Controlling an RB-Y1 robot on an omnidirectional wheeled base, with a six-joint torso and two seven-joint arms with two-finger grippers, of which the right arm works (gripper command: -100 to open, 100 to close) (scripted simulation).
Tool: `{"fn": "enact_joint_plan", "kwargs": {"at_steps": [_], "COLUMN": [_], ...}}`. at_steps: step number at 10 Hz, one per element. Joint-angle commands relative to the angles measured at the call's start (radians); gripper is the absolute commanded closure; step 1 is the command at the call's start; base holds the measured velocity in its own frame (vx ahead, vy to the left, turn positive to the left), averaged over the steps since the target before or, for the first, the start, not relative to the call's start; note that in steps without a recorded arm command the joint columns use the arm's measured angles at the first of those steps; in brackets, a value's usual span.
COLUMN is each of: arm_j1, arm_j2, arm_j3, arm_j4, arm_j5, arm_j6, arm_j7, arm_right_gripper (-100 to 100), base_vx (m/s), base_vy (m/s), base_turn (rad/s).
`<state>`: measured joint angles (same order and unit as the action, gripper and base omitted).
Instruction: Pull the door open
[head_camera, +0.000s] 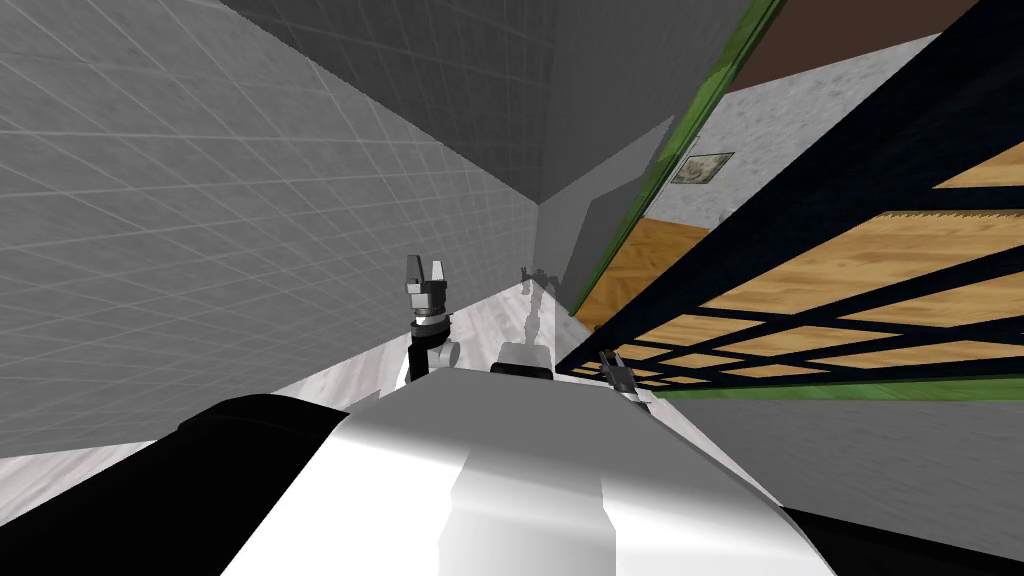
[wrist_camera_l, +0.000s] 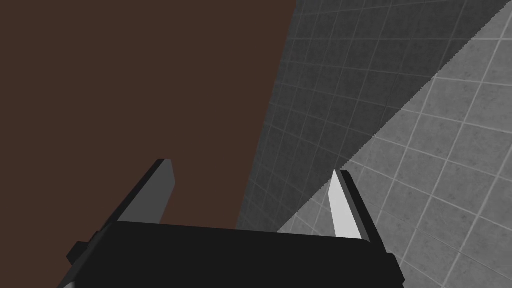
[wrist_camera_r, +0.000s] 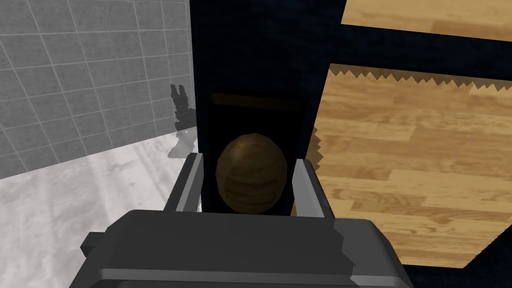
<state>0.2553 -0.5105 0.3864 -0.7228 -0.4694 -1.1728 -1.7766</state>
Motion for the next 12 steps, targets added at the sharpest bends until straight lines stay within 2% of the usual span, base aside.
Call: {"fn": "enact_joint_plan", "kwargs": {"at_steps": [1,6,12], "arm_j1": [0.001,0.002,0.010], "arm_j2": [0.000,-0.004,-0.028], "arm_j3": [0.000,0.008,0.037], "arm_j4": [0.001,0.007,0.029], "arm_j5": [0.000,0.005,0.026], "arm_j6": [0.000,-0.005,-0.051], "arm_j7": [-0.001,-0.007,-0.038], "arm_right_gripper": [100,100,100], "base_vx": [-0.039,-0.034,-0.211], "base_vy": [0.002,-0.006,-0.061], "base_turn": [0.011,0.022,0.131]}}
